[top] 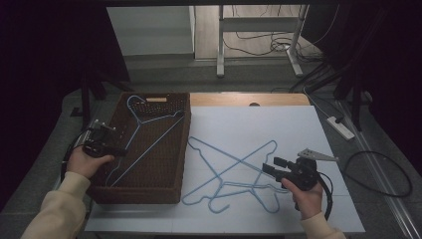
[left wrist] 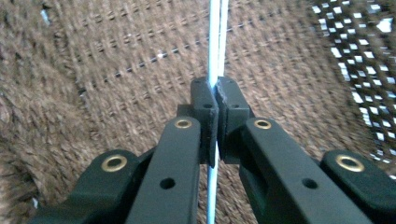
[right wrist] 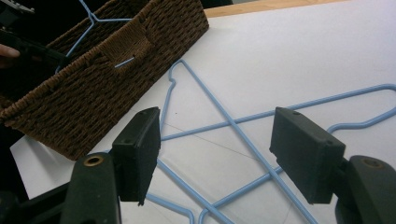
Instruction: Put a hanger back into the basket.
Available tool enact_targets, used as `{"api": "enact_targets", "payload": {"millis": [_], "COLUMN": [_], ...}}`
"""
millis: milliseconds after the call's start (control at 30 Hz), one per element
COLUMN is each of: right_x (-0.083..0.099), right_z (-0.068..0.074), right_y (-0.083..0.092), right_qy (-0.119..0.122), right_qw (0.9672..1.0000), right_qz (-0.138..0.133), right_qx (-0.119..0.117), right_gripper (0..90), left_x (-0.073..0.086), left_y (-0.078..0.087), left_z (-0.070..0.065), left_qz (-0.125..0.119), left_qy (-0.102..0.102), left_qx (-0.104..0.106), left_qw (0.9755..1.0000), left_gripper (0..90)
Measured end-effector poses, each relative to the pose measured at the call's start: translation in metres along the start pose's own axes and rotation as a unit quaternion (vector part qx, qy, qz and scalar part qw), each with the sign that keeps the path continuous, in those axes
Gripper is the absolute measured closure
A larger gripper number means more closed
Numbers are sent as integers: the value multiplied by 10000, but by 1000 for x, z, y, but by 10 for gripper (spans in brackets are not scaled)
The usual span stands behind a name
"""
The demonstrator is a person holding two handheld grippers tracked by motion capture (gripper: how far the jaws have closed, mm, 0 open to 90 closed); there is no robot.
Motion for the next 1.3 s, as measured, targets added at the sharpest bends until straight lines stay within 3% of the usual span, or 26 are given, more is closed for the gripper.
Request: {"api": "enact_targets", "payload": {"millis": [200,400,533,600,633,733,833,1067,1167,1300], "right_x": [0,0,0,0,0,0,0,-2,-3,-2], "right_z": [0,-1,0,0,-1,-1,-1,-5,-9,-11], "right_y": [0,0,0,1,1,1,2,4,5,5], "right_qy": [19,2,2,4,7,-8,-24,47,146,434], "right_qw": [10000,10000,10000,10000,10000,10000,10000,10000,9997,9981], "right_qz": [12,3,-1,-6,-15,-18,-28,-26,36,154], "right_qx": [-3,3,0,1,2,11,3,67,210,411], "right_gripper": [338,338,338,338,338,338,338,333,330,328], "left_x": [-2,-2,-1,-1,0,1,4,11,14,20], "left_y": [-7,-6,-1,3,7,12,19,25,29,34], "left_z": [-5,-3,-7,-10,-16,-22,-33,-50,-60,-75], "left_qz": [130,-15,-341,-518,-722,-928,-1269,-1768,-2019,-2371], "left_qy": [-22,114,109,58,-40,-162,-368,-633,-705,-873], "left_qx": [-320,-568,-686,-658,-624,-552,-402,-84,36,192], "left_qw": [9994,9983,9970,9965,9954,9940,9904,9822,9768,9674], "left_gripper": [862,800,645,581,522,460,410,360,348,346]}}
Point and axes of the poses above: each handheld gripper's, and its own axes: y roughly backward along the jaws, x roughly out of its underside, z roughly to its left, the point moved 2 cm from there along -y, roughly forward along the jaws, and after that the axes turned 8 degrees about z, right-handed, at the moved point
